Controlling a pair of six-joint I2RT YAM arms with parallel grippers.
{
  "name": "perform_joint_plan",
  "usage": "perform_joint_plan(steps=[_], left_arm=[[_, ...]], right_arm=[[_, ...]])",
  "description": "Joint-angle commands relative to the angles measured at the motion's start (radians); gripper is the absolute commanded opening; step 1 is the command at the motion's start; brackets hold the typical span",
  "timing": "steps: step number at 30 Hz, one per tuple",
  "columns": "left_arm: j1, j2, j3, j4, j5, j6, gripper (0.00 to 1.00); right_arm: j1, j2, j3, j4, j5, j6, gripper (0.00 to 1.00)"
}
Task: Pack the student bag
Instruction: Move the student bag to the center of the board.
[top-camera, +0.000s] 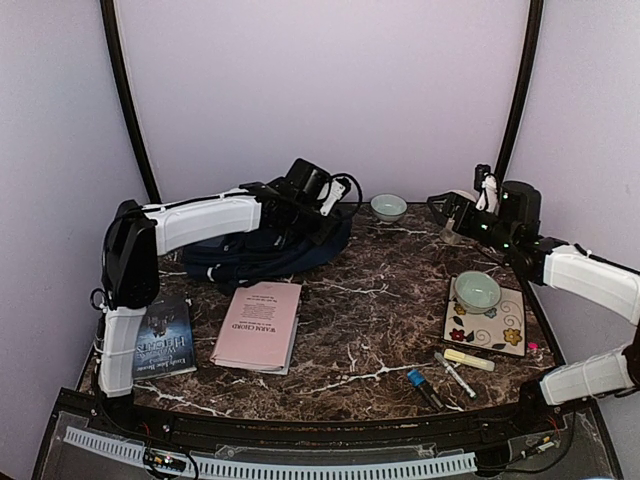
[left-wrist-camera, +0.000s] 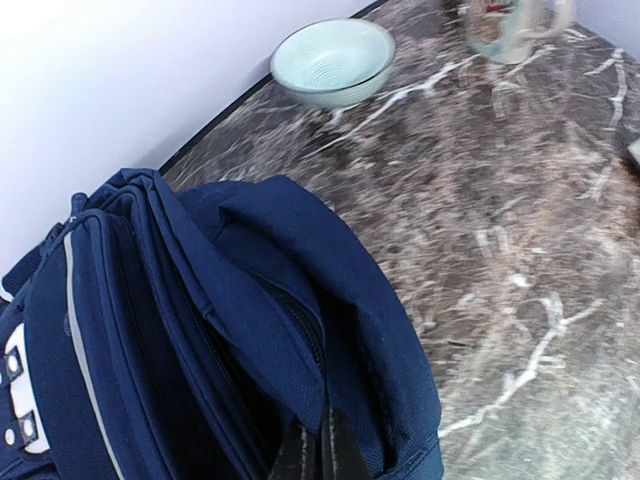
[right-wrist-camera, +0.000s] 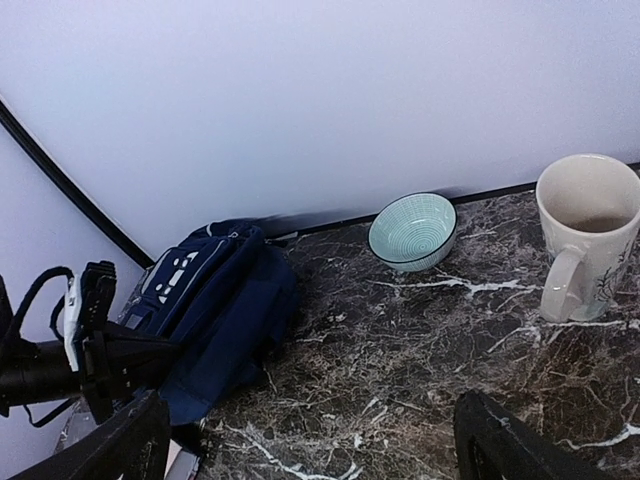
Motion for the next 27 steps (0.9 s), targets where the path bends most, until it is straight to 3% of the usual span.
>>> perform_joint_plan(steps=[1, 11, 18, 24, 25, 27], left_arm=[[-0.049, -0.151, -0.029, 0.116, 0.062, 0.044, 0.0], [-0.095, -0.321, -0.307, 0.175, 0.279, 0.135, 0.0], [-0.096, -0.372, -0.469, 0.202, 0.314, 0.146, 0.0], [-0.096, -0.327, -0.485, 0.211, 0.297, 0.082, 0.0], [-0.096, -0.324, -0.485, 0.217, 0.288, 0.071, 0.01], [-0.096, -0.324, -0.489, 0.225, 0.264, 0.047, 0.14]], right_arm=[[0.008, -0.021, 0.014, 0.033, -0.003, -0.006, 0.99], [0.012, -0.028, -0.019, 0.053, -0.014, 0.01, 0.99], [0.021, 0.03, -0.044, 0.105, -0.032, 0.031, 0.99], [0.056, 0.136, -0.009, 0.131, -0.076, 0.046, 0.99], [0.07, 0.155, -0.001, 0.135, -0.079, 0.042, 0.99], [0.1, 0.198, 0.026, 0.126, -0.08, 0.029, 0.99]])
